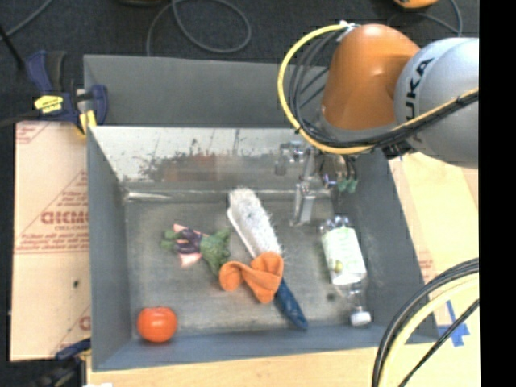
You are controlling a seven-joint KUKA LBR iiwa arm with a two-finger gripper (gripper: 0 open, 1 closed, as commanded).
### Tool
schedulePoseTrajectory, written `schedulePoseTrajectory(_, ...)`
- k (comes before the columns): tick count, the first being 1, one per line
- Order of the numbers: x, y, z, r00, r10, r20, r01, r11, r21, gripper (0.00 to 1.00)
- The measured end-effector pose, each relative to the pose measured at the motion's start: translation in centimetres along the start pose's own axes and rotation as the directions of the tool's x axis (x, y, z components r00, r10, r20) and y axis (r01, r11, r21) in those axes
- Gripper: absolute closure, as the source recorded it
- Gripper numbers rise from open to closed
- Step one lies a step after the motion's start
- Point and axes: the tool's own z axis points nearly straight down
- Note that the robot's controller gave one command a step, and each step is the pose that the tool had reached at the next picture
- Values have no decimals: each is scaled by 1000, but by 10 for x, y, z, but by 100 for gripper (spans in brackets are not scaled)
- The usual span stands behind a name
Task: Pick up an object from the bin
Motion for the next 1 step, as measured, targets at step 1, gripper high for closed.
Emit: schedulePoseTrajectory(1, -1, 0, -5, 1000, 0, 8, 0, 1000, 0, 0)
